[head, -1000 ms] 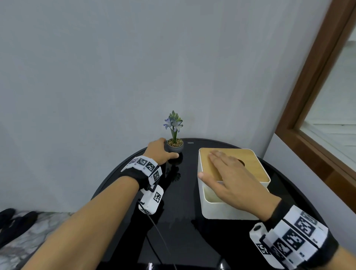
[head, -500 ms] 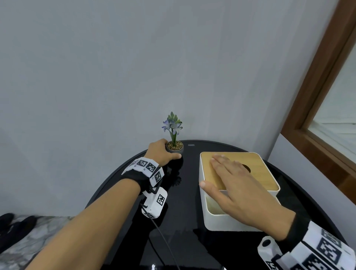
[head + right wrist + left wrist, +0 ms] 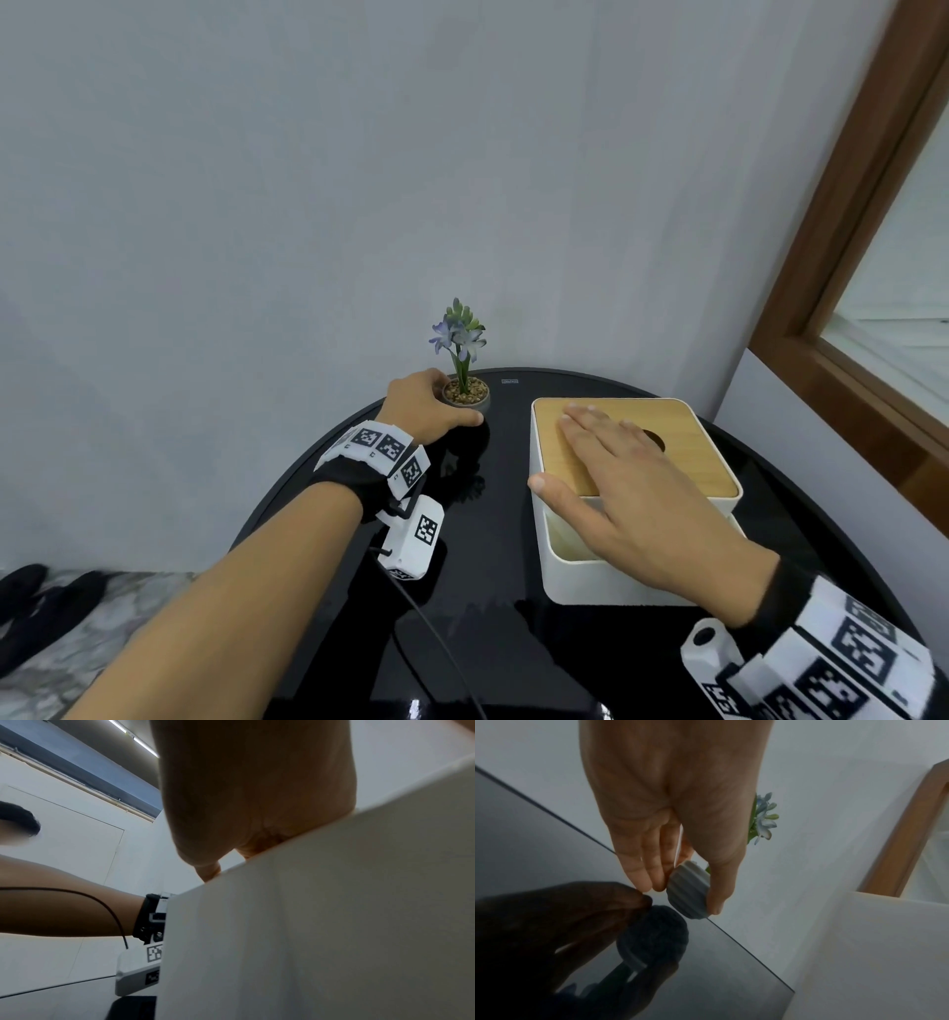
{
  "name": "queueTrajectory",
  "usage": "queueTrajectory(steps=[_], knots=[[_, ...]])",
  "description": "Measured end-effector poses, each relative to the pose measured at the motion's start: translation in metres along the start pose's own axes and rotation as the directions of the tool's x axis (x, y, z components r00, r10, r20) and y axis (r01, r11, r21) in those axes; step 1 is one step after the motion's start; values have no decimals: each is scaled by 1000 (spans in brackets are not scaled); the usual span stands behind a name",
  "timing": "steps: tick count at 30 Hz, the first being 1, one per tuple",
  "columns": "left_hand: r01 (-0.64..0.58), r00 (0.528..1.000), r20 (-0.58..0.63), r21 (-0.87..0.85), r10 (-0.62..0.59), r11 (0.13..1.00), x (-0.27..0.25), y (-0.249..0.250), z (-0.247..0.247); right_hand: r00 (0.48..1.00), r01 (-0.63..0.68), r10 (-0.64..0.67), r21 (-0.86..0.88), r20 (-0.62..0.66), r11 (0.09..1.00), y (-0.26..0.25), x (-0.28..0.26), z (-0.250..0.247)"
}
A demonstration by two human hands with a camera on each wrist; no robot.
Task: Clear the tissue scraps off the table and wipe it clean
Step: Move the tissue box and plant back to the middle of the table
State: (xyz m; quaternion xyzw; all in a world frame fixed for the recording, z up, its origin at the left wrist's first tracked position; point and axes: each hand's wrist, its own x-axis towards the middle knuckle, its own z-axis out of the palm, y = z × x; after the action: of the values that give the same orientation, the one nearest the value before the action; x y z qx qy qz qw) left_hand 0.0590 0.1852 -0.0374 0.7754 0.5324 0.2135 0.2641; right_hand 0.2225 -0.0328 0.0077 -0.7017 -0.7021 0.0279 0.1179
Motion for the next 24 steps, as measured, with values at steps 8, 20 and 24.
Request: queueTrajectory(steps=[8, 20, 24], knots=[[-35, 999, 16, -56, 36, 998, -44, 6, -8, 1000, 3, -3, -7, -19, 1000, -2, -3, -1], [-47, 996, 69, -80, 52, 996, -119, 6, -12, 998, 11, -14, -52, -64, 999, -3, -2, 2], [-33, 995, 92, -84, 40, 996, -138, 6, -12, 998, 5, -8, -48, -61, 999, -3, -4, 1]])
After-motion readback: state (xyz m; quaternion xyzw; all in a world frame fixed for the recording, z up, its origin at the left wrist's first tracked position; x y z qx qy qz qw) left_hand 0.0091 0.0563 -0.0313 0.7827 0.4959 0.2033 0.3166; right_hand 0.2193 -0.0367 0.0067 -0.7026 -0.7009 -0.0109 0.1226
